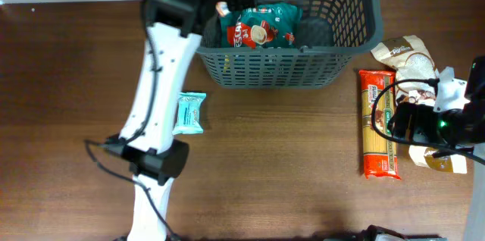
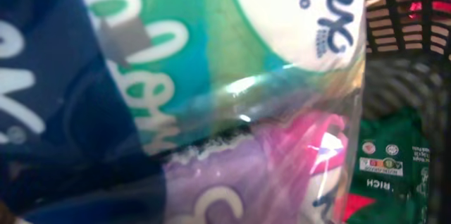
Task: Pack container
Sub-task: 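Carry the tissue box with the left gripper and release it into the basket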
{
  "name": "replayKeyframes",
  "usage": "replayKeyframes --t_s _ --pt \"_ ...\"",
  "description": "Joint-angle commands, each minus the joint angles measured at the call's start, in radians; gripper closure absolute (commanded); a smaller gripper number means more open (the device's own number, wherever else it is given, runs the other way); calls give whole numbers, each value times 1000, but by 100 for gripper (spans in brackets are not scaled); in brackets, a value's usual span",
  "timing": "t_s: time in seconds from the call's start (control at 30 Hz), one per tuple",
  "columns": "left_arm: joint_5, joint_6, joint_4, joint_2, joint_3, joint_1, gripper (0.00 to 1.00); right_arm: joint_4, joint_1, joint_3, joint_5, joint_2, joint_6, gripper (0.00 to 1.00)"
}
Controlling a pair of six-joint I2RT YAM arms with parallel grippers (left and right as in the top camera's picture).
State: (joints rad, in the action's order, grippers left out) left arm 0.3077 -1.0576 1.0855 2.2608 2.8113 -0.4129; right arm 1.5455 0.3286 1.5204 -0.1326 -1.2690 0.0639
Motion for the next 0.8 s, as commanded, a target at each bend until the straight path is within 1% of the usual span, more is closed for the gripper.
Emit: replayKeyframes --t_s 0.0,0.13,0.37,0.57,0.77 --pt "11 -33 -31 63 0 -13 98 8 6 16 -13 -2 -2 1" --pt "11 -33 -56 134 0 -24 98 11 6 16 -13 -2 -2 1" --pt "11 -32 -53 212 -2 -28 98 10 6 16 -14 -2 -2 1" --pt "11 -32 -37 244 -4 -28 99 11 6 16 -14 -2 -2 1" --pt "2 -33 -34 247 -48 -27 98 12 6 16 -14 -2 -2 1"
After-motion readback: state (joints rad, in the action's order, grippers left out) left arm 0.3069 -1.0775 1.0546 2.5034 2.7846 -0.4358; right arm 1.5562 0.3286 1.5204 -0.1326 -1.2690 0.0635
